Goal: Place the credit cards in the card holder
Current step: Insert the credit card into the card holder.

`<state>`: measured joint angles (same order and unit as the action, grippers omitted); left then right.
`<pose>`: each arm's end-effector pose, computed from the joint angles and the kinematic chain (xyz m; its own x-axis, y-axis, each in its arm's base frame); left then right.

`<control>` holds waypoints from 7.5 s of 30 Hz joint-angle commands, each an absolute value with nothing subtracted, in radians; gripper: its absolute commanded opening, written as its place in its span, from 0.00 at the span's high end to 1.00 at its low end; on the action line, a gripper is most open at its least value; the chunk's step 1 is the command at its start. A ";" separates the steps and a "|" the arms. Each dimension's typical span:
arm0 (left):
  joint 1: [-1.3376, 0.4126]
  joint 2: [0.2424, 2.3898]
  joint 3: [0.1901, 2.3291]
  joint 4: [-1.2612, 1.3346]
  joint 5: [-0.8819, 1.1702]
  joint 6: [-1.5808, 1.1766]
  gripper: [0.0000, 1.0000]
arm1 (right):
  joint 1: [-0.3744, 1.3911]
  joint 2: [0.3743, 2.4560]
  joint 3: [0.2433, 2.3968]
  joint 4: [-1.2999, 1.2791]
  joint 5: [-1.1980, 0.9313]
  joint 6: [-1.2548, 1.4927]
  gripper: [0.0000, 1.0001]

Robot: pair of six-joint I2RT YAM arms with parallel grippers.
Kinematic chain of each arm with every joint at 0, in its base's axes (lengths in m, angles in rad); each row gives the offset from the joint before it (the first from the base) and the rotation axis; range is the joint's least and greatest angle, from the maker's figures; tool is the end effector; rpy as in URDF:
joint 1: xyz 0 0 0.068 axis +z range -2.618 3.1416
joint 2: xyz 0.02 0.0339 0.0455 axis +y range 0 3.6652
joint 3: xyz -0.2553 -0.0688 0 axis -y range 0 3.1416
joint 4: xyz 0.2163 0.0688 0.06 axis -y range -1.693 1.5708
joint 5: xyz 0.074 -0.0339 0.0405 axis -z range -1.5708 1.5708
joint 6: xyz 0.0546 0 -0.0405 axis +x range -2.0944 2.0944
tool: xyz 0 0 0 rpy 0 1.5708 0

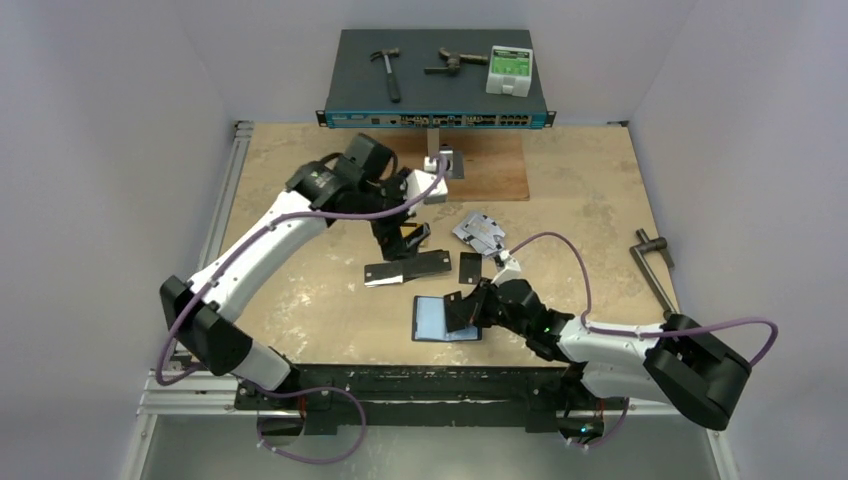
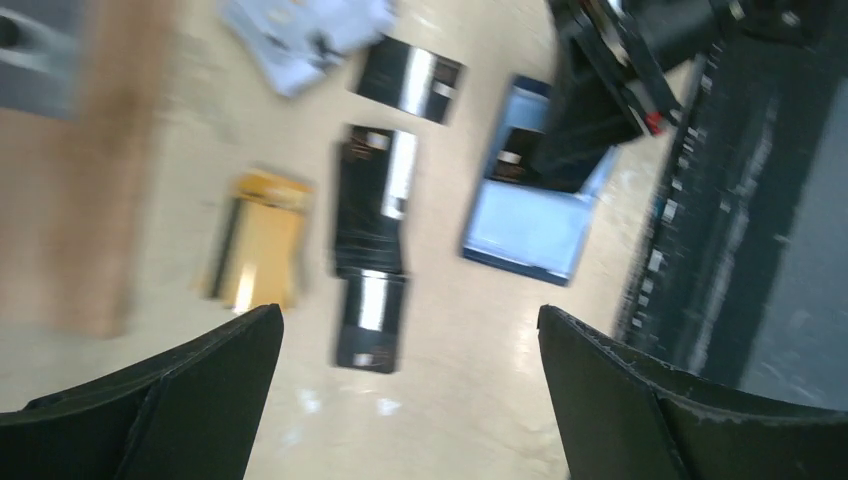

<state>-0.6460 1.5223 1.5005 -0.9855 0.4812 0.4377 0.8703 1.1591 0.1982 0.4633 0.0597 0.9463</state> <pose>0.2168 -0.1951 0.3203 -0.3015 0.6979 -0.6496 0.9483 0.2906 -0.1280 0.1339 0.1537 0.1432 -0.7716 0.3412 -0.5369 -0.1768 0.6957 0.6962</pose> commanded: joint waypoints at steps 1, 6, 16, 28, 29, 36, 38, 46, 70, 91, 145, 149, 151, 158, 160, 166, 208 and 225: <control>-0.624 1.376 1.709 -1.082 0.281 0.513 0.00 | 0.873 1.107 0.226 0.410 0.073 0.892 1.00; -0.619 1.223 1.550 -0.994 0.004 0.399 0.00 | 0.871 1.065 0.218 0.382 0.074 0.863 1.00; -0.730 0.773 0.762 -0.515 0.347 1.081 0.00 | 0.867 1.009 0.249 0.293 0.083 0.847 1.00; -0.647 1.028 0.442 -0.140 0.768 1.553 0.00 | 0.863 1.060 0.248 0.368 0.079 0.925 1.00; -0.645 1.079 0.446 -0.121 0.783 1.569 0.00 | 0.864 1.054 0.246 0.367 0.086 0.937 1.00; -0.640 1.328 0.480 0.095 0.912 1.697 0.00 | 0.861 1.032 0.238 0.339 0.111 0.978 1.00; -0.640 1.361 0.502 0.052 0.934 1.755 0.00 | 0.862 1.042 0.237 0.342 0.113 0.978 1.00; -0.671 1.426 0.644 -0.296 0.934 1.864 0.00 | 0.856 1.067 0.217 0.408 0.135 1.013 1.00; -0.837 1.461 0.666 -0.240 0.531 1.564 0.00 | 0.836 1.129 0.234 0.454 0.175 1.017 1.00; -0.962 1.488 0.582 -0.054 0.463 1.284 0.00 | 0.836 1.011 0.286 0.255 0.263 0.988 1.00; -0.959 1.455 0.600 -0.037 0.482 1.387 0.00 | 0.845 1.105 0.123 0.588 0.191 0.968 1.00; -0.959 1.466 0.615 -0.062 0.467 1.387 0.00 | 0.845 1.128 0.116 0.599 0.183 0.973 1.00; -0.960 1.468 0.616 -0.063 0.453 1.385 0.00 | 0.845 1.137 0.113 0.603 0.182 0.975 1.00; -0.959 1.467 0.597 -0.045 0.424 1.359 0.00 | 0.850 1.182 0.096 0.623 0.123 0.973 1.00; -0.959 1.465 0.589 -0.033 0.416 1.350 0.00 | 0.852 1.169 0.095 0.595 0.111 0.966 1.00; -0.960 1.464 0.583 -0.034 0.399 1.337 0.00 | 0.868 1.103 0.092 0.474 0.123 0.972 1.00; -0.962 1.483 0.595 -0.099 0.403 1.328 0.00 | 0.939 1.170 0.374 -0.031 0.224 0.880 0.63; -0.865 1.354 0.581 -0.075 0.429 1.405 0.00 | 0.940 0.999 0.364 -0.128 0.178 0.875 0.61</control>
<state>-0.8921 1.4128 0.5907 -0.0269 0.4221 1.4040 0.9314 1.0309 0.3161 -0.0471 0.1879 0.8959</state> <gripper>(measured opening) 0.999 0.383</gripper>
